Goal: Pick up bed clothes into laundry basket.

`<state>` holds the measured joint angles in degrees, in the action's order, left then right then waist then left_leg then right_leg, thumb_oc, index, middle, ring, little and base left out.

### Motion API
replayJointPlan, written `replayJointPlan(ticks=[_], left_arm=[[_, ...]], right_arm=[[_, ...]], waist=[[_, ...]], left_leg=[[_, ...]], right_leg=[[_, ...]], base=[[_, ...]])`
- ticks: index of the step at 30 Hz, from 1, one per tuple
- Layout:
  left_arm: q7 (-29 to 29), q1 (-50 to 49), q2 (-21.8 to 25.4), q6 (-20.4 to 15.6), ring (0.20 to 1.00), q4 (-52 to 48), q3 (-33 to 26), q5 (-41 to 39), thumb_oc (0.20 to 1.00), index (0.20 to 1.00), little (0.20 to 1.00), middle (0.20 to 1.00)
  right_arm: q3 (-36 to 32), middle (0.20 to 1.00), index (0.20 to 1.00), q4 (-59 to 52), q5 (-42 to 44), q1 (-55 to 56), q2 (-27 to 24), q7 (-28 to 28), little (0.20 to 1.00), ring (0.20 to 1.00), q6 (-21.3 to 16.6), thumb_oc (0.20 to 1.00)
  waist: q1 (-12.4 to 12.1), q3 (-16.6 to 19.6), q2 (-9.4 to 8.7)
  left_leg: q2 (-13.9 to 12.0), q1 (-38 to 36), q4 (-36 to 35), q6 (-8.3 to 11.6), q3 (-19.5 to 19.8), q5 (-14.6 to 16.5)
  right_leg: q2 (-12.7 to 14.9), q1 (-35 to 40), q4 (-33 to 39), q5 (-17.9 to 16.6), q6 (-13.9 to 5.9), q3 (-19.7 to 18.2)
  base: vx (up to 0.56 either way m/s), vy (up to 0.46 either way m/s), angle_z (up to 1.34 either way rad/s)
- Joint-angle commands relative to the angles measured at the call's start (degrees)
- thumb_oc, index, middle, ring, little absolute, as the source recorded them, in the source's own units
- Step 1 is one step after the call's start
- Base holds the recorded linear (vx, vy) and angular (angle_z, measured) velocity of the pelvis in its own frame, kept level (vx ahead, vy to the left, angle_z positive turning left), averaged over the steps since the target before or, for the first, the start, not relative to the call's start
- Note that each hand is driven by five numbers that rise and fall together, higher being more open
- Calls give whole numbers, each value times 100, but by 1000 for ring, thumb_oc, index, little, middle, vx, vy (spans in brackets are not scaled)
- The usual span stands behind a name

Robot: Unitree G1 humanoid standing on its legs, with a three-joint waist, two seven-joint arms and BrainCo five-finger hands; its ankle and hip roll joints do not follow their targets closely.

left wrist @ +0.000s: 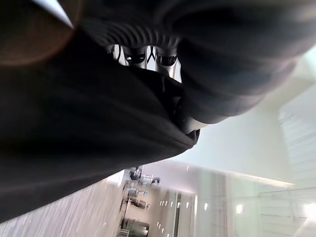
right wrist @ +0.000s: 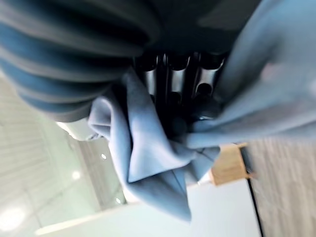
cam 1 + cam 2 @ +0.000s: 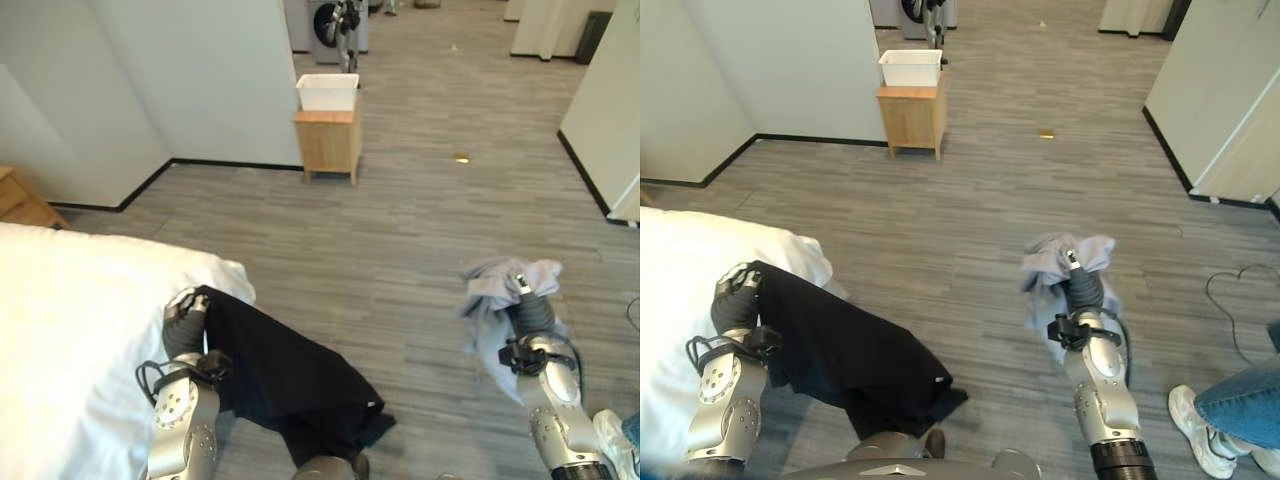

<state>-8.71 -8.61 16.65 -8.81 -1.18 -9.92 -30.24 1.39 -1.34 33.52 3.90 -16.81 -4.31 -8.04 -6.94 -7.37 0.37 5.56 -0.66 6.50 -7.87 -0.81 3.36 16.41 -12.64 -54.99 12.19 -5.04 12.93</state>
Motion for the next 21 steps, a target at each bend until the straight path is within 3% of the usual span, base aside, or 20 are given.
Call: replayJointPlan(ticks=[1, 2, 3, 4, 7, 8, 9, 10, 11, 12, 13, 14, 15, 16, 18, 19, 20, 21], left_arm=[[179, 176, 654, -379, 200, -639, -192, 69, 200, 200, 200, 200], [236, 180, 643, -370, 200, -635, -154, 39, 200, 200, 200, 200], [239, 173, 647, -372, 200, -630, -149, 35, 200, 200, 200, 200], [271, 253, 646, -366, 200, -573, -91, 39, 200, 200, 200, 200], [299, 326, 618, -389, 200, -548, -16, 38, 200, 200, 200, 200], [330, 310, 586, -387, 200, -547, -8, 75, 200, 200, 200, 200], [399, 305, 562, -379, 200, -569, -9, 95, 200, 200, 200, 200], [395, 269, 463, -376, 200, -597, 32, 125, 200, 200, 200, 200], [394, 268, 460, -376, 200, -598, 31, 126, 200, 200, 200, 200], [400, 233, 442, -347, 200, -565, 19, 175, 200, 200, 200, 200], [388, 236, 420, -361, 200, -550, 43, 159, 200, 200, 200, 200], [322, 307, 420, -346, 200, -549, 73, -63, 200, 200, 200, 200], [325, 315, 441, -316, 200, -556, 103, -102, 200, 200, 200, 200], [371, 345, 481, -275, 200, -597, 168, -70, 200, 200, 200, 200], [370, 396, 528, -256, 200, -635, 199, -59, 200, 200, 200, 200], [292, 499, 531, -265, 200, -611, 249, -69, 200, 200, 200, 200], [309, 594, 499, -291, 200, -591, 349, -176, 200, 200, 200, 200], [311, 600, 499, -295, 200, -583, 357, -179, 200, 200, 200, 200]], right_arm=[[-490, 200, 200, -283, 139, -406, -62, 228, 200, 200, -412, 200], [-606, 200, 200, -239, 201, -324, -73, 166, 200, 200, -419, 200], [-606, 200, 200, -240, 205, -312, -73, 167, 200, 200, -419, 200], [-706, 200, 200, -178, 170, -230, -81, 77, 200, 200, -438, 200], [-801, 200, 200, -239, 145, -159, -94, 57, 200, 200, -450, 200], [-830, 200, 200, -229, 144, -110, -103, 85, 200, 200, -470, 200], [-829, 200, 200, -219, 181, -110, -111, 121, 200, 200, -471, 200], [-741, 200, 200, -87, 182, -195, -129, 110, 200, 200, -530, 200], [-740, 200, 200, -85, 182, -196, -131, 110, 200, 200, -531, 200], [-729, 200, 200, -69, 206, -227, -170, 128, 200, 200, -533, 200], [-701, 200, 200, -1, 218, -270, -233, 83, 200, 200, -568, 200], [-705, 200, 200, -91, 414, -305, -327, 85, 200, 200, -627, 200], [-759, 200, 200, -96, 461, -267, -362, 44, 200, 200, -653, 200], [-814, 200, 200, -69, 480, -240, -391, -71, 200, 200, -672, 200], [-866, 200, 200, -73, 478, -208, -408, -141, 200, 200, -647, 200], [-884, 200, 200, -102, 497, -195, -397, -158, 200, 200, -640, 200], [-879, 200, 200, -91, 528, -251, -399, -146, 200, 200, -654, 200], [-886, 200, 200, -87, 529, -250, -402, -146, 200, 200, -655, 200]], waist=[[360, -138, -159], [466, -121, -307], [487, -136, -223], [659, -125, -234], [720, -42, -235], [724, 20, -254], [731, 103, -253], [740, 194, -205], [743, 194, -199], [744, 220, -198], [764, 165, -206], [685, 41, -358], [585, -45, -472], [430, -154, -563], [307, -234, -571], [193, -287, -575], [74, -274, -526], [66, -270, -549]], left_leg=[[-276, -552, -912, 318, 489, -186], [-218, -843, -1039, 478, 655, 25], [-324, -929, -1088, 499, 685, 47], [-450, -1291, -1146, 634, 934, 227], [-587, -1498, -1110, 715, 1020, 365], [-645, -1637, -985, 792, 1015, 388], [-718, -1705, -807, 904, 926, 404], [-870, -1549, 64, 1102, 780, 111], [-875, -1541, 83, 1104, 782, 124], [-947, -1398, 800, 1231, 753, -306], [-985, -1101, 1994, 1325, 677, -914], [-1190, -345, 3726, 1399, 246, -1495], [-1238, 83, 4293, 1295, 84, -1425], [-1119, 633, 4677, 1265, -21, -1209], [-1016, 1087, 4772, 1228, -31, -1032], [-866, 1562, 4595, 1162, -32, -893], [-825, 2016, 3767, 1129, -32, -897], [-802, 1992, 3725, 1130, -48, -902]], right_leg=[[-710, 4, 2471, -1579, -106, -165], [-689, -222, 4052, -1629, -205, -204], [-796, -26, 4295, -1715, -197, -116], [-1096, -193, 5695, -1952, -350, -459], [-1106, -350, 5990, -2178, -524, -384], [-1008, -333, 5941, -2338, -554, -95], [-934, -180, 5898, -2364, -518, 149], [-1022, 137, 5875, -2361, -334, 243], [-1027, 140, 5878, -2362, -333, 247], [-1150, 305, 5729, -2183, -197, 244], [-1212, 458, 5572, -2052, -8, 168], [-1294, 985, 5586, -1694, 363, 193], [-1359, 1253, 5627, -1491, 516, 135], [-1400, 1548, 5750, -1363, 547, 37], [-1438, 1768, 5851, -1306, 546, -83], [-1441, 1952, 5917, -1218, 543, -195], [-1473, 2234, 5963, -1068, 499, -238], [-1445, 2235, 5961, -1053, 493, -241]], base=[[627, -241, 49], [442, -163, 41], [951, -315, 30], [562, -156, 25], [653, -212, 56], [486, -184, 32], [857, -322, 31], [616, -227, 31], [614, -252, 40], [431, -231, 25], [857, -559, 25], [845, -615, 18], [823, -619, -11], [383, -285, -51], [356, -139, -69], [766, -143, -40], [584, -76, -41], [646, -45, -23]])
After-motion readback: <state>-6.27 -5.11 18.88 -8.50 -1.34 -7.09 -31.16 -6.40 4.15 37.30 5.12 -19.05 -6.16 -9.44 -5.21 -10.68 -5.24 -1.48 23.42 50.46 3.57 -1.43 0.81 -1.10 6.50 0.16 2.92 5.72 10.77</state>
